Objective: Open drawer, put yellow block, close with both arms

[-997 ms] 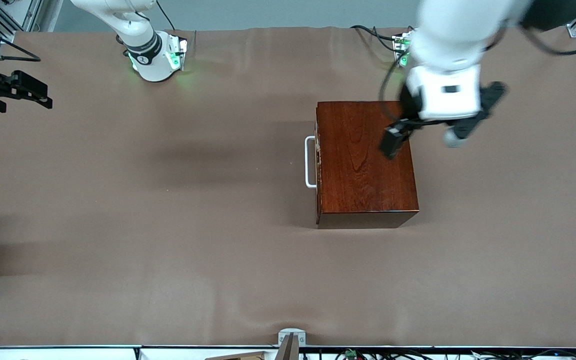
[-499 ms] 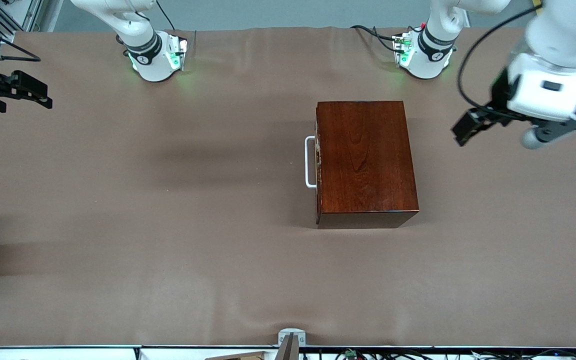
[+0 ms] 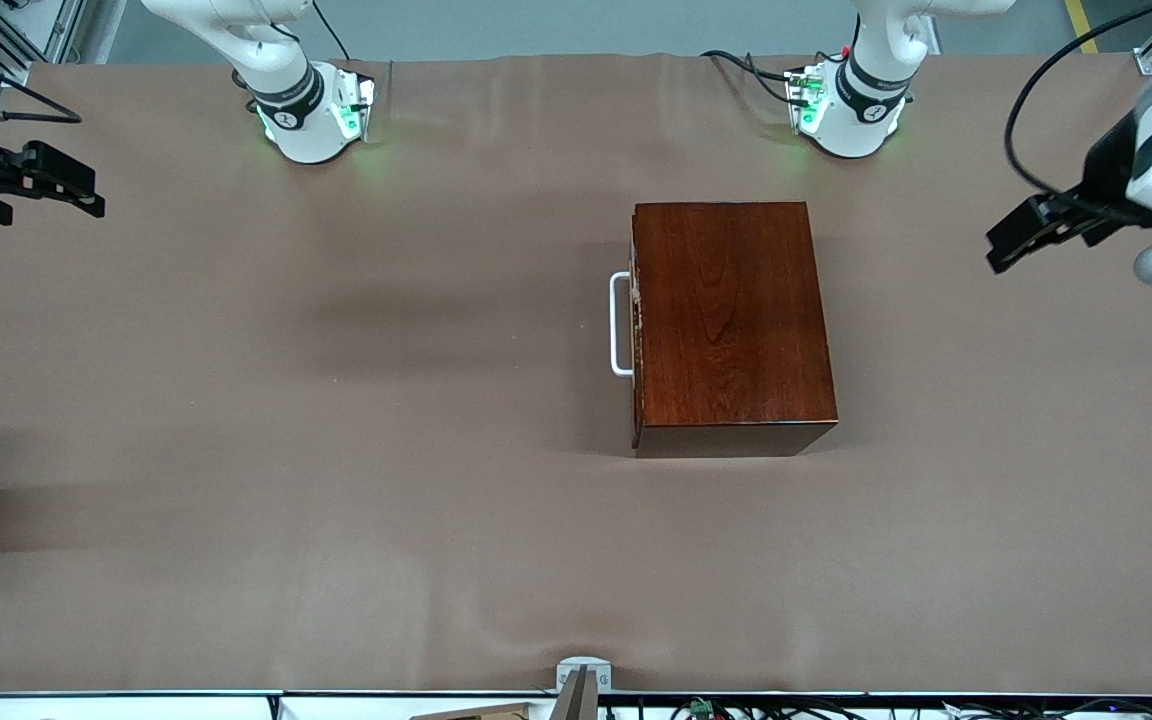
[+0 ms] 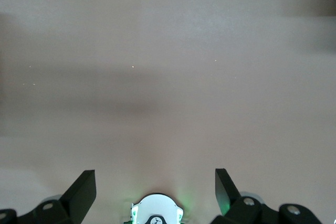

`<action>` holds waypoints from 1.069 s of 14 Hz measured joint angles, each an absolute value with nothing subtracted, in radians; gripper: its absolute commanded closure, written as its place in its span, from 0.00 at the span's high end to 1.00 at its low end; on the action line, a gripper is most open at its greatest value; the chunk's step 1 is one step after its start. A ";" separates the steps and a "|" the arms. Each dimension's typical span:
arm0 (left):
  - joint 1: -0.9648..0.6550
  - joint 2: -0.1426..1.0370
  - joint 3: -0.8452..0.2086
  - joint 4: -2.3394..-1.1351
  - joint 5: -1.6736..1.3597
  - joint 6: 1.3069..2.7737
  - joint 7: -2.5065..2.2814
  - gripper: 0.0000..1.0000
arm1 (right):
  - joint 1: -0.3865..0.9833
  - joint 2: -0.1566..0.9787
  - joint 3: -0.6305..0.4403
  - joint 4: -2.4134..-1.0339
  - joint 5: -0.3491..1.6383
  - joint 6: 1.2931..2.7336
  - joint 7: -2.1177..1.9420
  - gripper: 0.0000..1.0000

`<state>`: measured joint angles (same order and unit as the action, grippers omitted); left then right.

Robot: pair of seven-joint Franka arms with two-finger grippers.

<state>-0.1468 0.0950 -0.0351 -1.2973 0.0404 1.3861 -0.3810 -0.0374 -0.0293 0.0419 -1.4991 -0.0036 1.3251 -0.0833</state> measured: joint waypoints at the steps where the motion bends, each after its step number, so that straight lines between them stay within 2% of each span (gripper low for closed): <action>1: -0.122 0.071 -0.048 -1.324 0.040 1.387 -0.314 1.00 | -0.037 -0.029 0.042 -1.499 -0.004 1.323 -0.083 1.00; 7: -0.036 -0.073 -0.092 -1.510 0.040 1.422 -0.142 1.00 | -0.037 -0.029 0.042 -1.499 -0.004 1.319 -0.083 1.00; 15: -0.032 -0.087 -0.104 -1.518 0.040 1.439 -0.141 1.00 | -0.037 -0.029 0.042 -1.499 -0.004 1.313 -0.083 1.00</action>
<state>-0.0323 -0.0867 -0.1038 -1.5184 0.0404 1.4391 -0.1415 -0.0374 -0.0287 0.0420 -1.4993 -0.0036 1.3134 -0.0834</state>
